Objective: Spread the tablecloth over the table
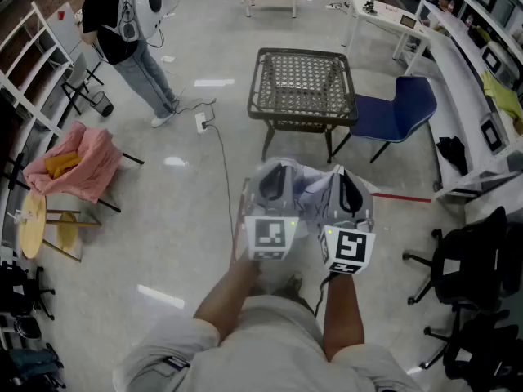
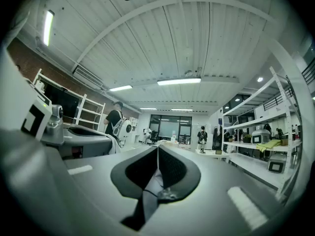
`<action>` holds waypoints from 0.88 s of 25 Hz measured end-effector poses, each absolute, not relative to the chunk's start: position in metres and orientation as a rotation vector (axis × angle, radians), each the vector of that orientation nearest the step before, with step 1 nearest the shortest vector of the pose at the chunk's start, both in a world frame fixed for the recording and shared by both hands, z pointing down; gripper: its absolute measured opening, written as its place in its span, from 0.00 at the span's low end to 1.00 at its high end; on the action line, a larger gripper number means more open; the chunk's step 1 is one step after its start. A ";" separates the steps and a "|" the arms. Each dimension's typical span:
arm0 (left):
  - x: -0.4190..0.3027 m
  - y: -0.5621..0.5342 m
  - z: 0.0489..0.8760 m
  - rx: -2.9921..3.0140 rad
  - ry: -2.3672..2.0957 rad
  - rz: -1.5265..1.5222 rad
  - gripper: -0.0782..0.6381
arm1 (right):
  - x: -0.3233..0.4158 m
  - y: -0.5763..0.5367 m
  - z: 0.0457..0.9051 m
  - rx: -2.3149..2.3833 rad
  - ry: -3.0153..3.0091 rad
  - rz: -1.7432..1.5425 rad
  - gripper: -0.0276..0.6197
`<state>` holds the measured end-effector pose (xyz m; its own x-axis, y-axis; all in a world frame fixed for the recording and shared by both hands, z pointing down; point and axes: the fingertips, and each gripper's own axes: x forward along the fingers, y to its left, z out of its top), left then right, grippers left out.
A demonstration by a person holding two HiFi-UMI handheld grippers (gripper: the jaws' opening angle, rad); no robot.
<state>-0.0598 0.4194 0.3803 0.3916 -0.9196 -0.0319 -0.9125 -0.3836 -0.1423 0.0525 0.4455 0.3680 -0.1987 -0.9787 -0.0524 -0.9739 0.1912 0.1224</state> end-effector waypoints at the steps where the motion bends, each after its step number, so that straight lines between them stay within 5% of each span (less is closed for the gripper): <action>1: -0.058 0.419 0.382 -2.500 1.643 -0.104 0.14 | 0.054 0.445 0.368 1.964 -2.397 -0.201 0.05; 22: -0.058 0.405 0.397 -2.387 1.812 -0.167 0.14 | 0.050 0.408 0.385 1.745 -2.554 -0.140 0.05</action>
<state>-0.0576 0.4053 0.3971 0.2683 -0.9633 0.0037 -0.9478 -0.2647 -0.1776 0.0496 0.4080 0.3850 -0.3642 -0.9312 -0.0138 -0.9271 0.3611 0.1002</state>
